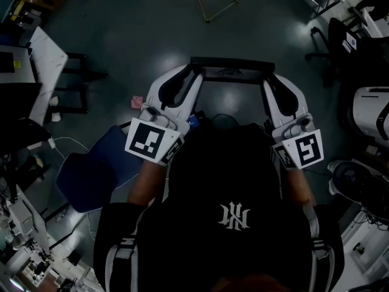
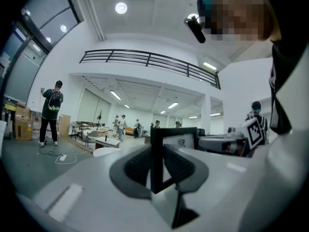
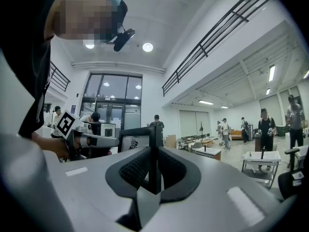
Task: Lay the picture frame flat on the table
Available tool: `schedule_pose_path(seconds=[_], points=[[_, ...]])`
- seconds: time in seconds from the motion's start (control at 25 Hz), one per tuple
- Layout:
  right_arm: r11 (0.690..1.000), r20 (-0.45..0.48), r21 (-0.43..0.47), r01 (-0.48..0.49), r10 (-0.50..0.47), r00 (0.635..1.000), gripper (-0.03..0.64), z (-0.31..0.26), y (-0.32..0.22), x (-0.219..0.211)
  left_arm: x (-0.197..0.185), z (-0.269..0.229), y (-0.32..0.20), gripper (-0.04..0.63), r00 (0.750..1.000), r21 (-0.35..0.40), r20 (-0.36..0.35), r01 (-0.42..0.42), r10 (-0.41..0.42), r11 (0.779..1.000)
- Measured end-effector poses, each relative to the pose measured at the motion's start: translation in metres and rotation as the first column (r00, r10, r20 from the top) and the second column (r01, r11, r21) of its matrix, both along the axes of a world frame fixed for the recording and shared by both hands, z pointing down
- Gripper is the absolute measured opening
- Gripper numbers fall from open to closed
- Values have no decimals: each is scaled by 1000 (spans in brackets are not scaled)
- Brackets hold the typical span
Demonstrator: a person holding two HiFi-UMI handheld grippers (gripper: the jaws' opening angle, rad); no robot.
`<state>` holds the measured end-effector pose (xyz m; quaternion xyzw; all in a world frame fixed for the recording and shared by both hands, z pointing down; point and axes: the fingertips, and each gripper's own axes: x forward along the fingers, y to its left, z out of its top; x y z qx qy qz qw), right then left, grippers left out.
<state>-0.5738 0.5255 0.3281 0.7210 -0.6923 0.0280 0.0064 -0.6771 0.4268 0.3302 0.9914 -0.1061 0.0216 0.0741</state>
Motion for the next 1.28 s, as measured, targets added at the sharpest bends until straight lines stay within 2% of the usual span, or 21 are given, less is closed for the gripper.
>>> schedule_pose_path(seconds=[0.32, 0.64, 0.92, 1.08, 1.28], points=[[998, -4, -64, 23, -23, 1000, 46, 11, -21, -4, -3, 16, -21, 75, 1000, -44, 5, -4, 5, 999], [996, 19, -66, 64, -63, 998, 44, 20, -40, 41, 39, 19, -39, 75, 999, -40, 34, 17, -16, 999], [997, 63, -31, 65, -63, 996, 44, 17, -76, 116, 109, 12, -69, 75, 996, -12, 86, 32, -31, 999], [998, 71, -2, 62, -62, 996, 44, 4, -84, 174, 172, -4, -80, 75, 996, 11, 90, 26, -27, 1000], [999, 61, -11, 50, -50, 997, 44, -3, -83, 253, 255, -21, -84, 75, 996, 28, 86, 3, -5, 1000]])
